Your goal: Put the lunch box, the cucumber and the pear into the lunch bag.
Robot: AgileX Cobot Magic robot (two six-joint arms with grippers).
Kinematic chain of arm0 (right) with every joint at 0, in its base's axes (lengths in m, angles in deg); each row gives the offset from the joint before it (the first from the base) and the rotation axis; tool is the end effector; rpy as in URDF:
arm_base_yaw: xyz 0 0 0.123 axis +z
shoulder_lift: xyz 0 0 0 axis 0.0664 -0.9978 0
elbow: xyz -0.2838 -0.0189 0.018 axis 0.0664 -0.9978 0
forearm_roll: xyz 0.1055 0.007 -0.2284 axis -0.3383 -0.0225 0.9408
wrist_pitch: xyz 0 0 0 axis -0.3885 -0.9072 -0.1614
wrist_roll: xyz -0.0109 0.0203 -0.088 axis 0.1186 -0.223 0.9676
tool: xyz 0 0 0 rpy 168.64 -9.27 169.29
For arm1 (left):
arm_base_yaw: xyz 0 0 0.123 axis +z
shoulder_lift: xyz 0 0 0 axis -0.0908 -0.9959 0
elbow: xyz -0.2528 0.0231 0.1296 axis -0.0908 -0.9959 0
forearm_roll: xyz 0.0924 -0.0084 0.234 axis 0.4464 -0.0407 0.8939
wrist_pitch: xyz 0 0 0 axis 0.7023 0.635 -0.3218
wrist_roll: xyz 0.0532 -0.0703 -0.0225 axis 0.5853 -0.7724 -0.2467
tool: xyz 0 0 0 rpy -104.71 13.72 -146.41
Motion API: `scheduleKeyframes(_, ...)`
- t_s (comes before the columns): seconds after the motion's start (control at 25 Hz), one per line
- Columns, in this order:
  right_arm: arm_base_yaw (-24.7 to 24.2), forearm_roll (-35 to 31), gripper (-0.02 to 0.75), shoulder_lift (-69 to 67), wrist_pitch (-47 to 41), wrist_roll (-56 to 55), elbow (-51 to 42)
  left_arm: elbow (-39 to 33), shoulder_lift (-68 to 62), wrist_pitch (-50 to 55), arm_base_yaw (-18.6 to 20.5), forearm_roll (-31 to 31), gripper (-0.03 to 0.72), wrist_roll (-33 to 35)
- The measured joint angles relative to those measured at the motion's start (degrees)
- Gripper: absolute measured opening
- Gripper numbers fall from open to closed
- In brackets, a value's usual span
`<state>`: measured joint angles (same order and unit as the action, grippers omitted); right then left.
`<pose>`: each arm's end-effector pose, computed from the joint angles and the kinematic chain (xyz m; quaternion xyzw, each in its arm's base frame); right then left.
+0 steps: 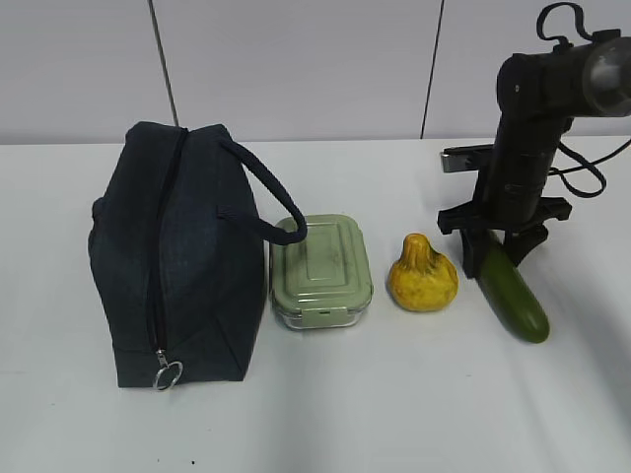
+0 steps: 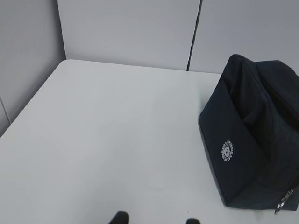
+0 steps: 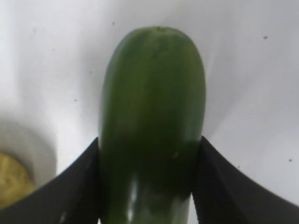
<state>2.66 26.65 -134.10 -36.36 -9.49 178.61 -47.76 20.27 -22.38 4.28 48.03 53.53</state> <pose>0.4416 0.0526 0.1351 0.0597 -0.9981 -0.0136 0.0091 -0.0121 0.0033 0.2792 -0.0163 0.8551 0.0013 0.5183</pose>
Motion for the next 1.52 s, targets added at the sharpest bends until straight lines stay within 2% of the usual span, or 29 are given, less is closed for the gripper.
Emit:
scheduleKeyframes(0.24, 0.0, 0.0, 0.389, 0.85, -1.76, 1.41, 0.62, 0.0, 0.0, 0.0, 0.0, -1.63, 0.237, 0.0)
scheduleKeyframes(0.44, 0.0, 0.0, 0.389, 4.4, -3.67, 2.02, 4.04, 0.0, -2.28, -0.3, 0.0, -5.57, 0.237, 0.0)
scheduleKeyframes(0.56, 0.0, 0.11, 0.389, 6.57, -4.19, 2.84, 6.83, 0.22, -6.59, -2.54, 0.0, -10.69, 0.237, 2.91)
scheduleKeyframes(0.8, 0.0, -0.98, 0.388, 10.75, -4.79, 3.22, 12.96, 0.63, -19.05, -15.45, 0.0, -27.84, 0.244, 13.89)
scheduleKeyframes(0.92, 0.0, -5.12, 0.388, 12.63, -5.11, 3.49, 15.39, 0.63, -27.22, -17.81, 0.0, -37.62, 0.246, 20.21)
scheduleKeyframes(1.04, 0.0, -13.92, 0.388, 14.01, -5.27, 5.91, 16.19, 0.63, -34.62, -20.69, 0.0, -47.88, 0.246, 29.21)
scheduleKeyframes(1.12, 0.0, -20.89, 0.387, 14.41, -5.58, 7.57, 16.19, 0.63, -39.05, -22.79, 0.0, -52.41, 0.246, 33.81)
scheduleKeyframes(1.2, 0.27, -27.44, 0.387, 14.41, -5.56, 9.16, 16.19, 0.63, -43.99, -24.05, 0.0, -55.5, 0.246, 36.89)
scheduleKeyframes(1.28, 0.78, -31.2, 0.387, 14.41, -5.56, 10.24, 16.19, 0.76, -48.56, -24.48, 0.0, -58.24, 0.246, 40.86)
scheduleKeyframes(1.4, 2.58, -33.31, 0.387, 14.41, -5.61, 11.05, 16.19, 2.21, -55.81, -24.38, -0.44, -62.76, 0.246, 47.42)
scheduleKeyframes(1.52, 4.78, -33.82, 0.387, 14.41, -5.69, 11.54, 16.19, 4.2, -61.8, -24.44, -2.09, -63.85, 0.246, 50.13)
